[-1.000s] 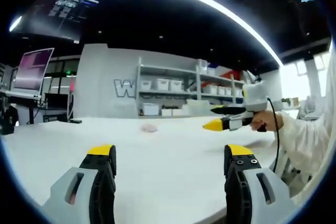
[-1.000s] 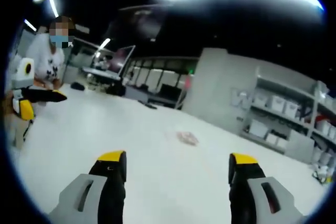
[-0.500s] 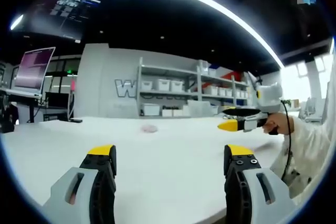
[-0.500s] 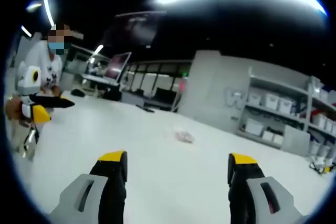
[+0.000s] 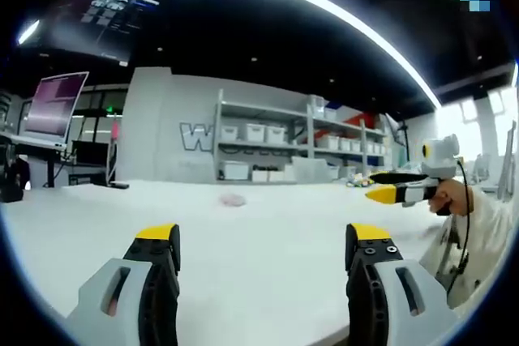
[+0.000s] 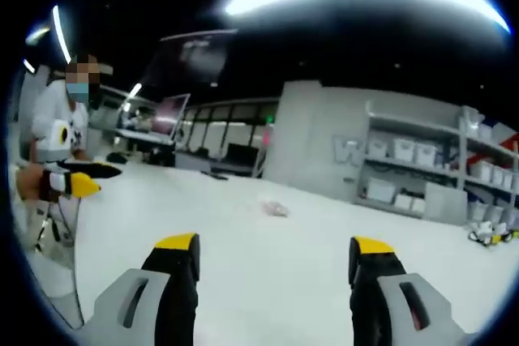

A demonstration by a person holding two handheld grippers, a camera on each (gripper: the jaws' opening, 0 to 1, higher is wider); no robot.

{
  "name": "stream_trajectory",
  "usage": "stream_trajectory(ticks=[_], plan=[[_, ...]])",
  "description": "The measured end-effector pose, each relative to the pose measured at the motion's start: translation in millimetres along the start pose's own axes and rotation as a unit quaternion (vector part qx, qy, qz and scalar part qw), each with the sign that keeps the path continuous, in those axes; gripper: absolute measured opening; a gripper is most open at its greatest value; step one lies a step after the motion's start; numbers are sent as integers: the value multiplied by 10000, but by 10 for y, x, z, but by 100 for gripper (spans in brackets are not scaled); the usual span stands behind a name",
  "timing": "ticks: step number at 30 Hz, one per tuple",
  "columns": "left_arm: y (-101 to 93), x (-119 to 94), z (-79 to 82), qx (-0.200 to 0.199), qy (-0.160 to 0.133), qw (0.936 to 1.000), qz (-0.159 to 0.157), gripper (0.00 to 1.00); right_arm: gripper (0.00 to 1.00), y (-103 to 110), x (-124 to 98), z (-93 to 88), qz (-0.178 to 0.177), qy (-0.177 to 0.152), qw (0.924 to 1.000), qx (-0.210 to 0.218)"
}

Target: Open the resealable bag by pulling the two sides of the seal apart until the entire bag opening is separated and visibly accessible.

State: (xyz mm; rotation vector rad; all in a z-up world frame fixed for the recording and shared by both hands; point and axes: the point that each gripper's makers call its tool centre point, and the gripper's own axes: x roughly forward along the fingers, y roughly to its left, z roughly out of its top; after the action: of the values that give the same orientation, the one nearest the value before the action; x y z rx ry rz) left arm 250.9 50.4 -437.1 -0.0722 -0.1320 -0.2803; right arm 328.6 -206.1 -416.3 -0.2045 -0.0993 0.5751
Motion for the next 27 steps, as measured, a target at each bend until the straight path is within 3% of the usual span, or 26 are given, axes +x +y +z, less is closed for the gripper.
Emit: stream_trajectory(ticks=[12,15,22,27], plan=[[38,41,22,30,-33,10000,40,82,71,-91,-332,-79,-477,6,9983,328],[63,53,18,5,-26,10000,57,82,70,-137,-386,-35,-655,-110,9969,423],[147,72,44,7,-72,9999,152,81,68,-189,-590,-169,-941,64,9937,613],[184,82,44,-7,-59,9997,221,81,67,-197,-727,-155,-1208,-20,9902,702]])
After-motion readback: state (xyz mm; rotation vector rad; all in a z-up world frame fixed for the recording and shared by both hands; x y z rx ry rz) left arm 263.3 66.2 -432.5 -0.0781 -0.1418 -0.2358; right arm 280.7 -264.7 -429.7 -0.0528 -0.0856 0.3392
